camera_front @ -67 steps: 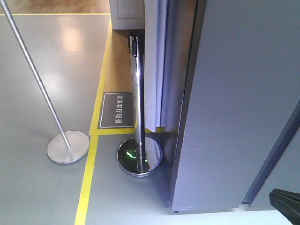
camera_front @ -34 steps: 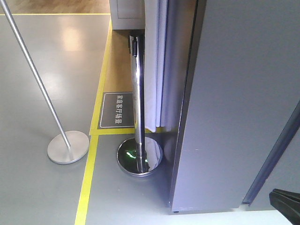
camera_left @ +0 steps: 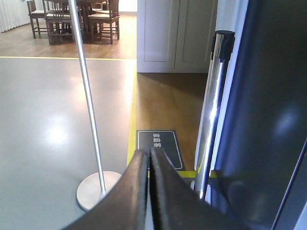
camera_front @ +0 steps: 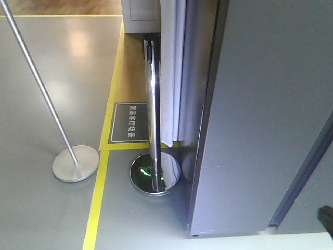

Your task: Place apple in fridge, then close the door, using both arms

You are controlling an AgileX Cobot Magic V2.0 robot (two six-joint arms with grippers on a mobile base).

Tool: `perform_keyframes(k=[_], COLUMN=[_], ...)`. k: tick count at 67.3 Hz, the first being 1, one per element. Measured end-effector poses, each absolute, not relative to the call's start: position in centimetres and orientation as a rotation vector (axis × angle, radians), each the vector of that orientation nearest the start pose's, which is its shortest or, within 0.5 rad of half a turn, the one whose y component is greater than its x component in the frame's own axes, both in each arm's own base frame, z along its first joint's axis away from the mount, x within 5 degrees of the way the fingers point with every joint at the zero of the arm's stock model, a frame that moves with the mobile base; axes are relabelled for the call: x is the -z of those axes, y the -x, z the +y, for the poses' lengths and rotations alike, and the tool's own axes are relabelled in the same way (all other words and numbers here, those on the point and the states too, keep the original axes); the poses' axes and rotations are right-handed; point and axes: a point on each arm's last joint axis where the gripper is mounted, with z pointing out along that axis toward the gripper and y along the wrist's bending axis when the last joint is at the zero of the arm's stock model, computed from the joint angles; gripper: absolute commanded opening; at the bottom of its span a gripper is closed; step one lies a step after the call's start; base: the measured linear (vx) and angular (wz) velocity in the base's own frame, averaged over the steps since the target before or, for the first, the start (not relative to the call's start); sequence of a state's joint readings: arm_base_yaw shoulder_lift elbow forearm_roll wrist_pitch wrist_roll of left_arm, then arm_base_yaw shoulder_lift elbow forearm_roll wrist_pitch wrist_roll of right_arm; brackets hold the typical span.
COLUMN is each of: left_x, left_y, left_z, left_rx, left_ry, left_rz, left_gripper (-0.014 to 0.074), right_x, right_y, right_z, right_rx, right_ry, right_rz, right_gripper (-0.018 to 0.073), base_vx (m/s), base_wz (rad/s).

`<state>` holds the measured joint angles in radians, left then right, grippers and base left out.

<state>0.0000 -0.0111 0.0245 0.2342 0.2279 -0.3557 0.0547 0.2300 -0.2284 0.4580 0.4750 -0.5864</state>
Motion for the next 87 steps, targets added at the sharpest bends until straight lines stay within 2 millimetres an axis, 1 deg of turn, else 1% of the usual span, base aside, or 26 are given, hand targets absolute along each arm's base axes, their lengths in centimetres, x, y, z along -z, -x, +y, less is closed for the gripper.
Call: perform_keyframes(k=[4, 13, 18, 24, 33, 40, 87], left_x=[-18.5, -18.5, -18.5, -18.5, -18.5, -18.5, -18.5], left_y=[-5.6, -5.6, -5.6, -5.5, -5.5, -5.5, -5.5], left_z=[0.5, 0.5, 0.5, 0.5, 0.5, 0.5, 0.5], left_rx=[0.049, 0.049, 0.049, 0.049, 0.049, 0.049, 0.049], left_ry=[0.148, 0.148, 0.148, 0.148, 0.148, 0.148, 0.148], left_rz=[1.713, 1.713, 1.713, 1.714, 1.714, 1.714, 1.714], left_gripper=[-0.0007, -0.0007, -0.0007, -0.0007, -0.0007, -0.0007, -0.0007], right_x=[-23.0, -21.1, -20.0, -19.3, -19.8, -20.0, -20.0], right_y=[-6.3, -5.8, -5.6, -5.7, -5.7, -5.7, -5.7], right_z=[1.7, 0.8, 0.4, 0.2, 0.2, 0.2, 0.2], right_rx=[-0.129, -0.123, -0.102, -0.103, -0.091, -0.089, -0.088], right_ry=[0.229, 0.038, -0.010, -0.038, -0.018, -0.011, -0.011], right_rz=[1.858, 1.796, 1.740, 1.651, 1.570, 1.552, 1.551], right_gripper=[-0.0003, -0.0003, -0.0003, -0.0003, -0.0003, -0.0003, -0.0003], base_vx=[0.00, 0.00, 0.00, 0.00, 0.00, 0.00, 0.00], base_wz=[0.00, 0.00, 0.00, 0.00, 0.00, 0.00, 0.00])
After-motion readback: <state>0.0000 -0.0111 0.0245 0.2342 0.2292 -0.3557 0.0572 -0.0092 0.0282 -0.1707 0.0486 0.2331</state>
